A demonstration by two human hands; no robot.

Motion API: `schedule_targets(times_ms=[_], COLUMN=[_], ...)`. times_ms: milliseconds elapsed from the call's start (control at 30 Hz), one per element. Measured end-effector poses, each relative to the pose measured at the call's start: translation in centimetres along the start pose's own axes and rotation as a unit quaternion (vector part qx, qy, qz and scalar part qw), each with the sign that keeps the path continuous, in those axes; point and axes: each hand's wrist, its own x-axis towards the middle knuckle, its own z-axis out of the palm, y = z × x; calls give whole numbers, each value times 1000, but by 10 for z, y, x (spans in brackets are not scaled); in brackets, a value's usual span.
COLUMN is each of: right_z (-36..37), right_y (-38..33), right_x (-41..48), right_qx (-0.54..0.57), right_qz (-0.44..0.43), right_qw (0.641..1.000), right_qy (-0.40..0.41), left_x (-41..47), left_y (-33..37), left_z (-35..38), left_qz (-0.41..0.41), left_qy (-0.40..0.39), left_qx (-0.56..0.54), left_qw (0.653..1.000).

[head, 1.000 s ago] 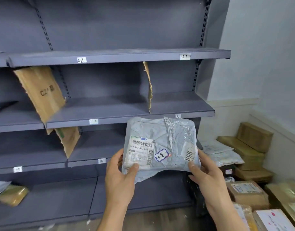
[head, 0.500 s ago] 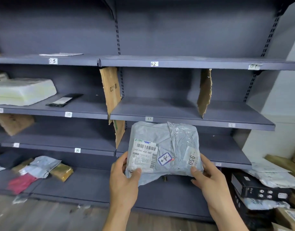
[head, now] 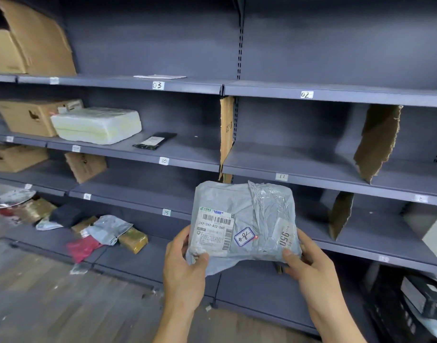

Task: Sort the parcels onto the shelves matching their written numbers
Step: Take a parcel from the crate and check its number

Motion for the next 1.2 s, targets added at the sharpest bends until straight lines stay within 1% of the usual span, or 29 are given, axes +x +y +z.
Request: schedule_targets(times_ms=[333, 600, 700, 900, 1067, 1200], right_z=[78, 164, 198, 265, 315, 364], right_y=[8, 5, -4, -8, -5, 1], right_x=[44, 126, 152, 187, 201, 202], right_qx=[-24, 22, 37, 49, 63, 63], right_qz=[2, -11, -14, -2, 10, 11], right_qw=[998, 992, 987, 977, 971, 970], right_qy=[-63, -120, -155, -209, -232, -237], left_x=[49, 139, 173, 211, 235, 262], left_y=[-19, -20, -15, -14, -22, -29], left_z=[-45, -72, -87, -122, -155, -192], left_qz=[-29, -4, -1, -8, -27, -18], left_qy=[75, 144, 176, 238, 253, 251], left_qx=[7, 44, 60, 74, 82, 89], left_qw=[997, 989, 983, 968, 964, 964])
